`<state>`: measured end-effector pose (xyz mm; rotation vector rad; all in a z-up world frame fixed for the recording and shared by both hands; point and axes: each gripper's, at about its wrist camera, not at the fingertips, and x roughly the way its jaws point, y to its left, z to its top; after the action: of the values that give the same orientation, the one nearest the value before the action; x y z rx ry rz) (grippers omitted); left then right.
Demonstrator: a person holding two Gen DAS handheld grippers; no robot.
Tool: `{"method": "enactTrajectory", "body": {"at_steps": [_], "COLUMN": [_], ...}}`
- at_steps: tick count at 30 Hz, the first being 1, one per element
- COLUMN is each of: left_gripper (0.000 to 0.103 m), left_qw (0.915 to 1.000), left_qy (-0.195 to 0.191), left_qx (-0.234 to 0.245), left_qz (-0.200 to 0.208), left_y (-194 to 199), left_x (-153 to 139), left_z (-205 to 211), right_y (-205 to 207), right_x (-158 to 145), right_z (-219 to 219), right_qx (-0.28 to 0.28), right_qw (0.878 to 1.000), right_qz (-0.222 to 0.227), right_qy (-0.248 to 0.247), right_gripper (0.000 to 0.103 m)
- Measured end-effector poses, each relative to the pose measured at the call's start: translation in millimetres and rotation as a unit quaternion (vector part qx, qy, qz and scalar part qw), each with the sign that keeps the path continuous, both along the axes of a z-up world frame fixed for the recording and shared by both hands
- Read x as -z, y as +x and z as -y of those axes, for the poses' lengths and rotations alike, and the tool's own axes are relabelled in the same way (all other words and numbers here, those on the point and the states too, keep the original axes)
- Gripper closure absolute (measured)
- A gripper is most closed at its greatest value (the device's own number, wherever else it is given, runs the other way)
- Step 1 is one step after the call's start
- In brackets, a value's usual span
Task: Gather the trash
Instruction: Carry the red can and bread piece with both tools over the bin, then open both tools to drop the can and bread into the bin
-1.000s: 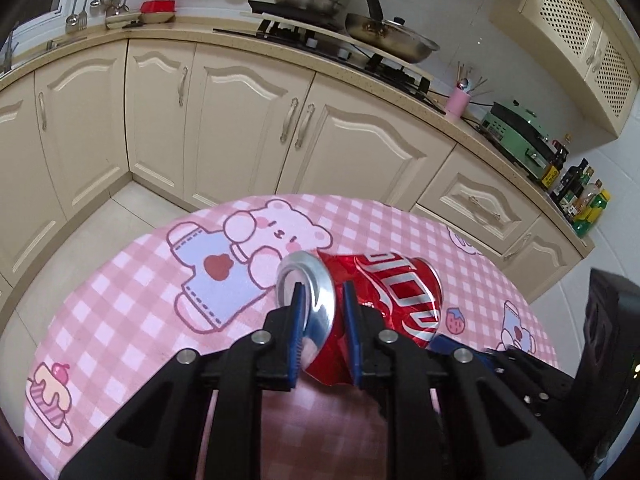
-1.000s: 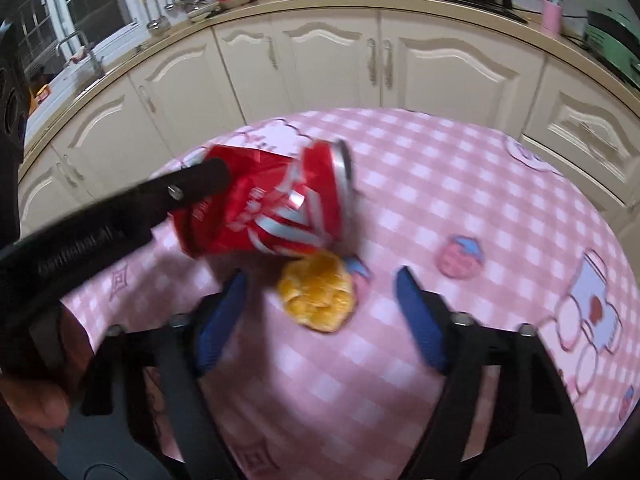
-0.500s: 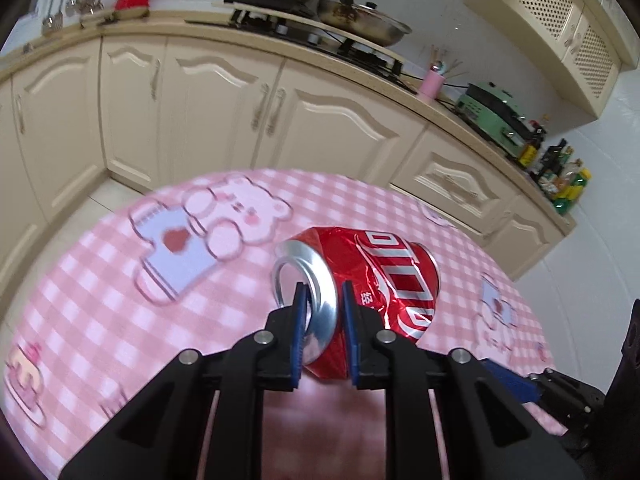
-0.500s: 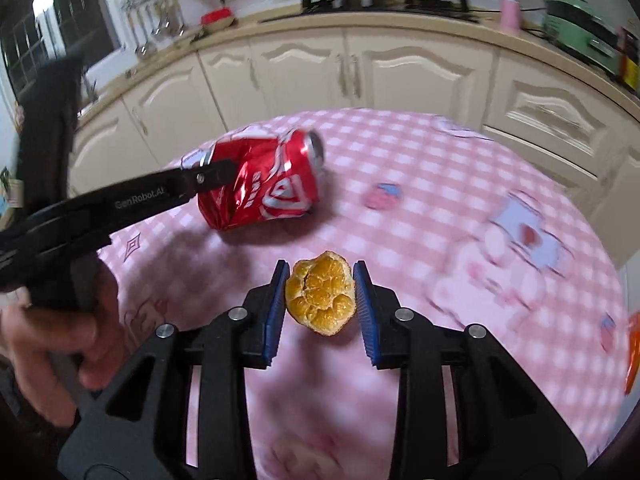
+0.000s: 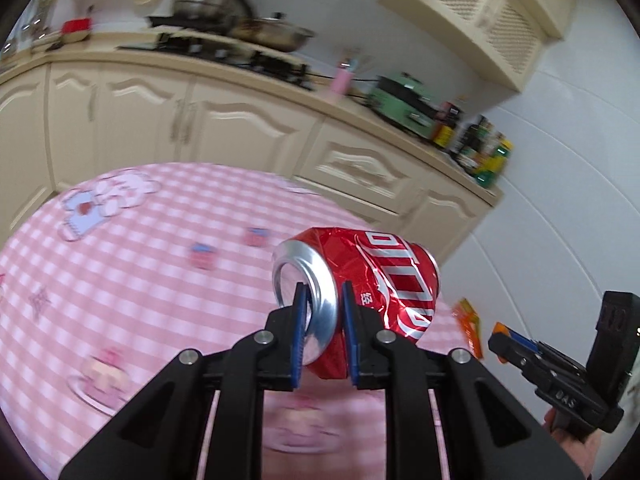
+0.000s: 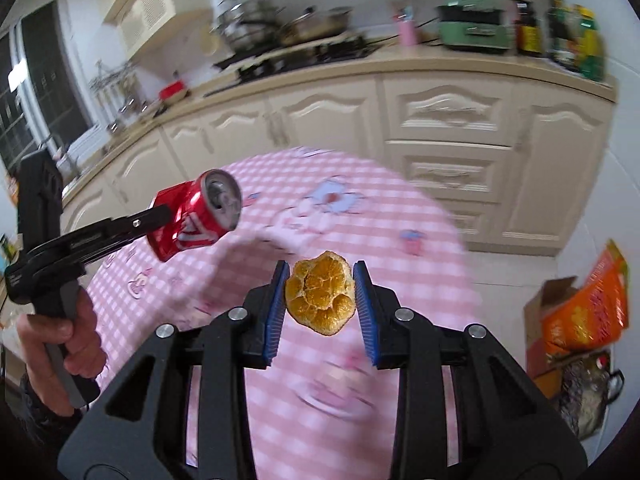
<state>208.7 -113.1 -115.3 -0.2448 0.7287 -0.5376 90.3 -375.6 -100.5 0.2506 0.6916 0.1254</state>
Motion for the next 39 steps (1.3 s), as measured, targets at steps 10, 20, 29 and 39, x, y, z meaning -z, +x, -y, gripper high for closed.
{"method": "enactTrajectory", "body": {"at_steps": [10,20,29,39], "left_gripper": [0.087,0.087,0.087,0.086], "left_qw": [0.9921,0.9692,0.9389,0.8975], "left_qy": [0.024,0.085,0.183,0.283], "left_qx": [0.120,0.231,0.288,0.328], "left_qz": [0.026,0.004,-0.044,-0.082], "left_y": [-82.2,-134.9,-148.5,-144.2], "left_x": [-16.3,33.6,118.6,192.9], "left_z": [130.1,258.5,339.1,391.4], "right_y": [-103.3,-159.3,-165.5,-148.2], "right_x": [4.1,73.8,153.0,201.1], "right_z": [138.8,240.6,276.7,295.2], "right_qx": [0.135,0.241,0.271,0.275], "right_qw": [0.989,0.963,0.941,0.928], "right_qz": [0.026,-0.017,-0.072,-0.111], "right_qy": [0.051,0.122,0.188,0.227], "right_gripper": [0.070,0.070,0.070,0.068]}}
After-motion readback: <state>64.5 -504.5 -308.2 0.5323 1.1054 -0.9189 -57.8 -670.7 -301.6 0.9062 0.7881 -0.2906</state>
